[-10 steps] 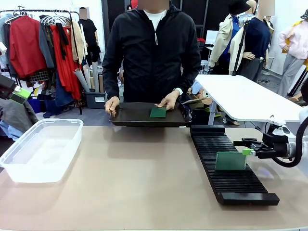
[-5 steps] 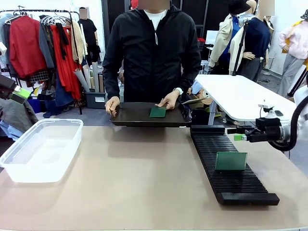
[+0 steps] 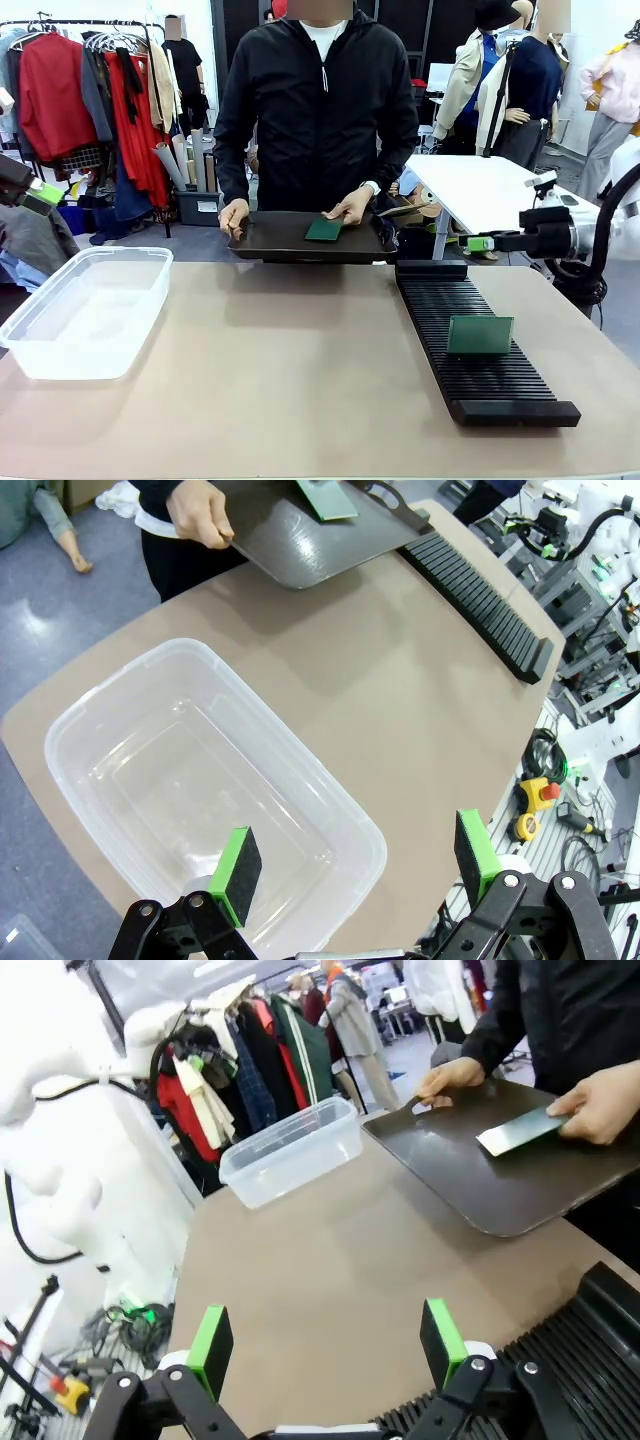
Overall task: Sort PCBs into racks and boxes based on the side picked up.
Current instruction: Pick up the Blank PCB handed by the Human.
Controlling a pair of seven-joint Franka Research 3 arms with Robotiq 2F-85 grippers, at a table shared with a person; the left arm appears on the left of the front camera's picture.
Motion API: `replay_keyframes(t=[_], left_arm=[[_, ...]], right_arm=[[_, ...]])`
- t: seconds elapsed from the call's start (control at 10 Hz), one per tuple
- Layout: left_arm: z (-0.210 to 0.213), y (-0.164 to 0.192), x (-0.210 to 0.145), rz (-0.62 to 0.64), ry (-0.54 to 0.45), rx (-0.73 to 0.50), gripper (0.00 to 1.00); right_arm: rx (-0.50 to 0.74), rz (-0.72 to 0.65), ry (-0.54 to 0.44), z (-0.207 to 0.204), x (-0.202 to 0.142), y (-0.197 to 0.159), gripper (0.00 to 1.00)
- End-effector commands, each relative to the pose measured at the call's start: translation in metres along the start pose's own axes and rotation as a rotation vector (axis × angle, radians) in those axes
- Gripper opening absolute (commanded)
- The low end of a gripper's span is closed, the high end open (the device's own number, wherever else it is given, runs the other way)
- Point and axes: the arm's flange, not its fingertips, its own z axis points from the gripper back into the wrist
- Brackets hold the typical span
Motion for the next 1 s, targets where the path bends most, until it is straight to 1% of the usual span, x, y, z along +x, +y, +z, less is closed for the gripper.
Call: replay_keyframes(t=[0.0,0.2,0.4,0.6,0.9], left_arm=[[0.0,-0.002,0.0,0.003,-0.005,-0.007,1.0],[0.0,-0.002,0.0,0.003,-0.005,-0.007,1.0],[0.0,-0.002,0.0,0.003,-0.005,-0.007,1.0],[0.0,-0.002,0.0,0.003,-0.005,-0.007,1.0],[0.0,-0.002,0.0,0.003,-0.005,-0.007,1.0]], right_arm=[[-0.091,-0.125,0.001,-0.005,0.014,0.012,1.0],[-0.092,-0.19,0.012,-0.004,0.027,0.014,1.0],[-0.156,-0.264,0.051,-0.008,0.034,0.017,1.0],[-0.181,-0.272,0.06,-0.01,0.042,0.027,1.0],[-0.206,-0.281,0.119,-0.013,0.055,0.038,1.0]])
